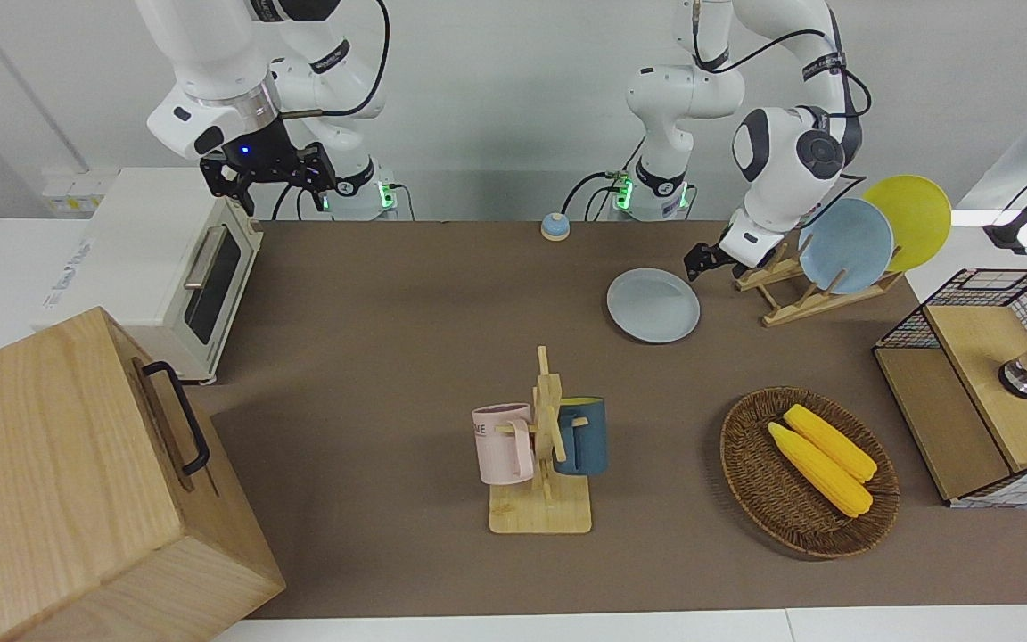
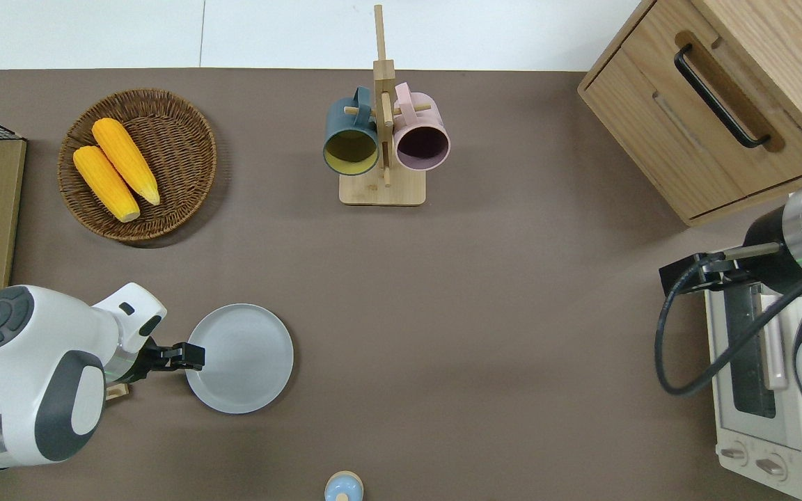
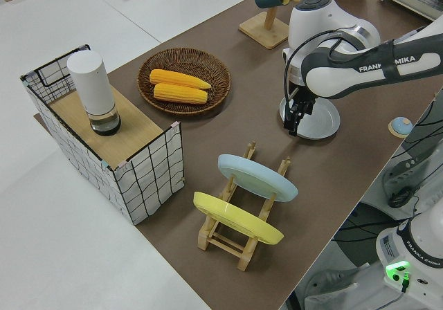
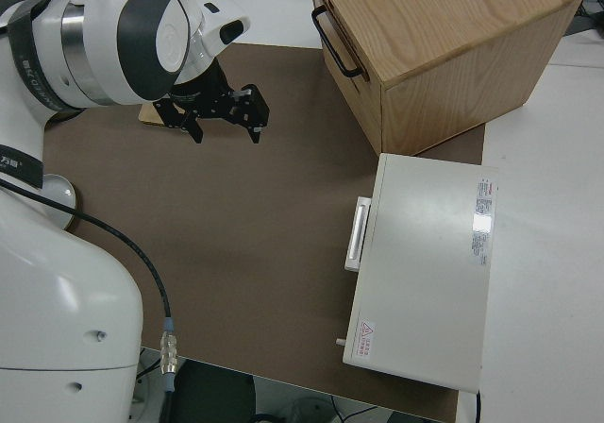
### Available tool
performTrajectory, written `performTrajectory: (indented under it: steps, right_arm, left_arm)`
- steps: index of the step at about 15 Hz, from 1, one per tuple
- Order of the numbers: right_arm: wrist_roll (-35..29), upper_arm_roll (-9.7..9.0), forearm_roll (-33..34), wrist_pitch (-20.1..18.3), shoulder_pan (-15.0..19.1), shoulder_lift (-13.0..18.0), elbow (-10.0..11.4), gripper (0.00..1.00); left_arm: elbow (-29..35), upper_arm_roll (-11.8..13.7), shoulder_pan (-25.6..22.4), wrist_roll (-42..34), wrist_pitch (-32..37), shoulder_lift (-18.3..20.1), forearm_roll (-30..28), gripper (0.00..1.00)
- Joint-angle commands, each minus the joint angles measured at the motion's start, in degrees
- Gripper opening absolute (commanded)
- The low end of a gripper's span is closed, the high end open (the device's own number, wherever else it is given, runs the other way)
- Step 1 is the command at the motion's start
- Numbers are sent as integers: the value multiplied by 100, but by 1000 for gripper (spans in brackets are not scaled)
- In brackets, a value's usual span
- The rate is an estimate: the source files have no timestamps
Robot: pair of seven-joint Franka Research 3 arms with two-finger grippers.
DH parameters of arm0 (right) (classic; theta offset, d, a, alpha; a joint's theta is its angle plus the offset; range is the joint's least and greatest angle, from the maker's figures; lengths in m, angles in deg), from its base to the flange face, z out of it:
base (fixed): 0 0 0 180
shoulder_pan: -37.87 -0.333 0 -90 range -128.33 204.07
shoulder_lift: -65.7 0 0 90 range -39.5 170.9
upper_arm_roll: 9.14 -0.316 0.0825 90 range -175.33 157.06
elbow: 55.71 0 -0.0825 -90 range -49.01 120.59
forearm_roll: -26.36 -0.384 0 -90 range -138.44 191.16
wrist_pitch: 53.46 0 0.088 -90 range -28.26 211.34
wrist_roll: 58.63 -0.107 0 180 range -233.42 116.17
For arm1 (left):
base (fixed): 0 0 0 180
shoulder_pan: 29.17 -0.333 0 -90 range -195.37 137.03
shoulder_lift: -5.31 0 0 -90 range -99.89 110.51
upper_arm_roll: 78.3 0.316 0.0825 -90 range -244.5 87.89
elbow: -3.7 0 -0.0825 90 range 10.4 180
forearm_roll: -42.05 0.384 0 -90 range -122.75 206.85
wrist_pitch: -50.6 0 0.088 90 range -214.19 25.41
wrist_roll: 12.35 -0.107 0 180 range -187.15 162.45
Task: Pick gray plate from table and place it on lower plate rack with left arm
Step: 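Reach the left gripper to the gray plate's rim nearest the rack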
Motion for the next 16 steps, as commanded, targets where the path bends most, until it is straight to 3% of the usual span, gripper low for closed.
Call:
performTrajectory:
  steps: [1,4,7,10,12,16]
  right_arm:
    - [-73,-134,38,-82,147,14,-55,983]
    - [-73,-134,38,-82,147,14,-55,983]
    - [-73,-134,38,-82,147,14,-55,983]
    - [-73,-134,38,-82,147,14,-55,983]
    - [-73,-134,38,-82,147,14,-55,983]
    - [-73,-134,38,-82,147,14,-55,983]
  left_arm:
    - [74,39,77,295,-253,-191,-92,989]
    - [74,-145,68,734,-560,-428,-92,914]
    - [74,-145,68,885,-675,-499,-92,810]
    - [74,-145,59,885,-675,-508,-92,586]
    - [74,-145,51,885,-675,-525,-92,517]
    - [74,-145,33,885,-675,-534,-92,249]
